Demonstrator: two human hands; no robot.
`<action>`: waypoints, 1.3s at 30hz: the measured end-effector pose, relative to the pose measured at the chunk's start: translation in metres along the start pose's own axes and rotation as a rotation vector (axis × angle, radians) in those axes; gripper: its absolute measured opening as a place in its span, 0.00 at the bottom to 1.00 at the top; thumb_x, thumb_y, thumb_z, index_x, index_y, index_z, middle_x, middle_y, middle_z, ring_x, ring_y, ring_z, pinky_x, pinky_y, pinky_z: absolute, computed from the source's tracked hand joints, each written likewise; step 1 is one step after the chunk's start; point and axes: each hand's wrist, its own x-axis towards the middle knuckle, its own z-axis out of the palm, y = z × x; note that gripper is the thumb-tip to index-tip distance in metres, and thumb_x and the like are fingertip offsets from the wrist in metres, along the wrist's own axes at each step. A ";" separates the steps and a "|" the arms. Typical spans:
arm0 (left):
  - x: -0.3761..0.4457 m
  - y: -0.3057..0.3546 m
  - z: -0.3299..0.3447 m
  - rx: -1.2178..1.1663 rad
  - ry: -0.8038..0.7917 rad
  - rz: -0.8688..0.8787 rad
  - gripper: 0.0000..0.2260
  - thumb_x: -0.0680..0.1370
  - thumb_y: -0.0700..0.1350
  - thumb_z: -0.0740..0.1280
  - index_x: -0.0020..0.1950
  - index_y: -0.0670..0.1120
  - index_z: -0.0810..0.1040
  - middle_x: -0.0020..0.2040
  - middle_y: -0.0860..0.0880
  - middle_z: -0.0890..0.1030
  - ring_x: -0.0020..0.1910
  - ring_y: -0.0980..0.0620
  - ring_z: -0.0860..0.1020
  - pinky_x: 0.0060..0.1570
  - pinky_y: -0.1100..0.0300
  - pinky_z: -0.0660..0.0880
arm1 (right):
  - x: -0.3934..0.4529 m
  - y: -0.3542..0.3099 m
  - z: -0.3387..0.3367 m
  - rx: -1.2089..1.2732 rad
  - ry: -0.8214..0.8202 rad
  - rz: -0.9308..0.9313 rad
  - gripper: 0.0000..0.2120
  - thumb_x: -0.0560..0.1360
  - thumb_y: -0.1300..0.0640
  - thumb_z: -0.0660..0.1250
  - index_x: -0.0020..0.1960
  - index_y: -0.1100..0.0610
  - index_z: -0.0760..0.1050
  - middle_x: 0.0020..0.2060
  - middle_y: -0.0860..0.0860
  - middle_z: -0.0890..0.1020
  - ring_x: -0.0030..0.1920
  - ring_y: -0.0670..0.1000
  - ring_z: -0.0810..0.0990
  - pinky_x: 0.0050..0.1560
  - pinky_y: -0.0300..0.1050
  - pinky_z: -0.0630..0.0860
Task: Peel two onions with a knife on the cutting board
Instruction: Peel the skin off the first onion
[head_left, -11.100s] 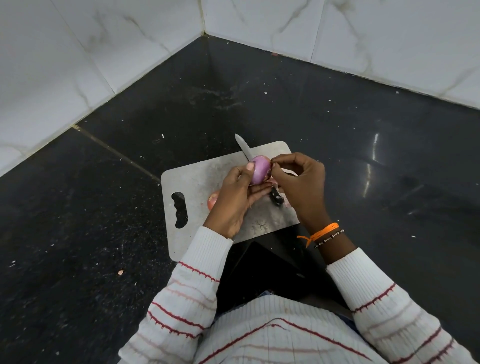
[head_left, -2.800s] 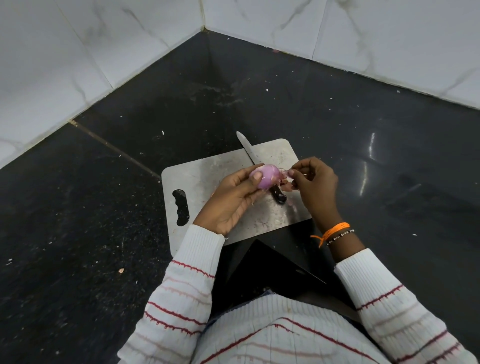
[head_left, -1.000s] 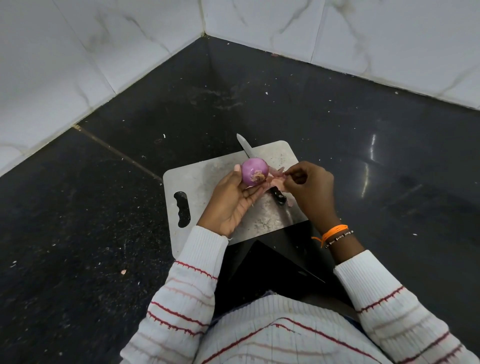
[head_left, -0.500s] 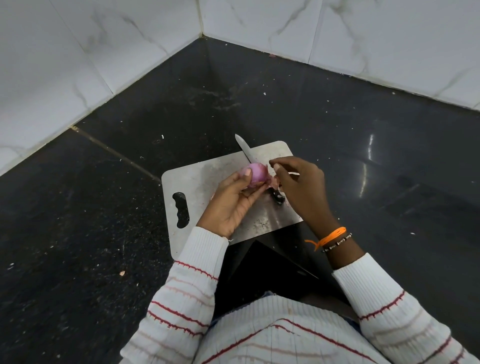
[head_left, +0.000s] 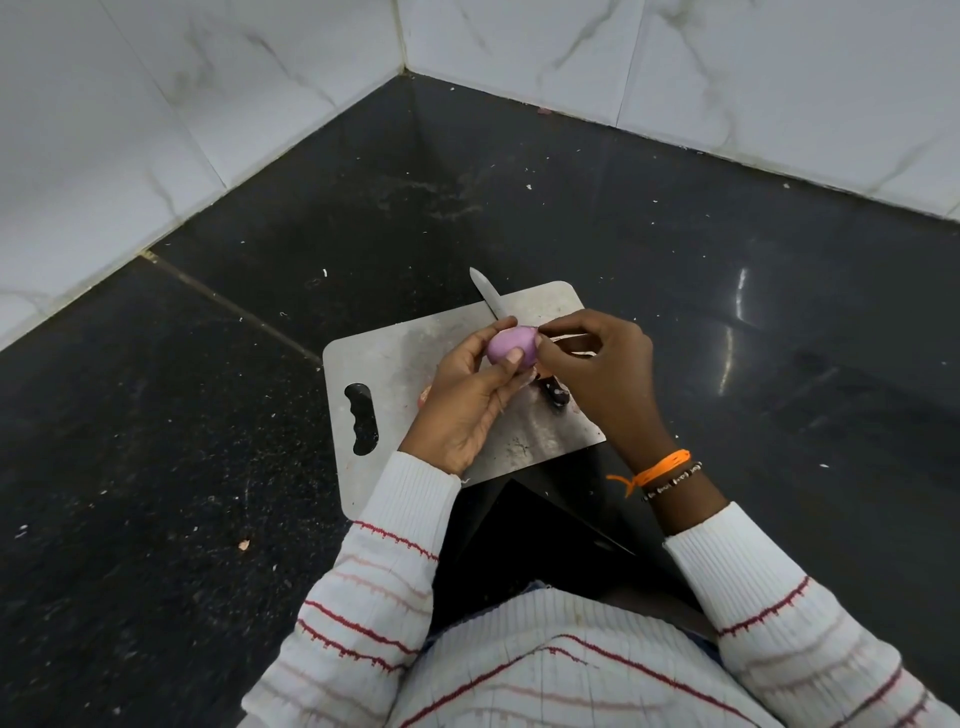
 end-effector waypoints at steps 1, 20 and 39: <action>0.000 0.000 0.000 0.003 -0.003 -0.003 0.18 0.77 0.37 0.65 0.67 0.42 0.72 0.66 0.41 0.74 0.61 0.44 0.78 0.62 0.48 0.74 | 0.000 0.001 0.000 -0.006 -0.002 -0.009 0.04 0.70 0.61 0.71 0.43 0.53 0.81 0.35 0.43 0.81 0.36 0.41 0.82 0.39 0.32 0.78; -0.003 0.004 -0.005 -0.055 -0.182 0.020 0.16 0.78 0.33 0.61 0.64 0.43 0.72 0.67 0.39 0.72 0.61 0.43 0.77 0.58 0.54 0.76 | 0.010 0.014 -0.021 0.061 -0.416 -0.144 0.13 0.71 0.68 0.70 0.51 0.57 0.73 0.49 0.47 0.74 0.45 0.52 0.78 0.47 0.38 0.77; -0.001 0.001 -0.009 -0.063 -0.162 0.005 0.20 0.71 0.40 0.67 0.63 0.43 0.74 0.66 0.38 0.74 0.62 0.42 0.77 0.59 0.53 0.76 | 0.011 0.019 -0.015 0.093 -0.358 -0.156 0.12 0.71 0.67 0.69 0.51 0.55 0.75 0.48 0.48 0.77 0.42 0.46 0.80 0.42 0.33 0.76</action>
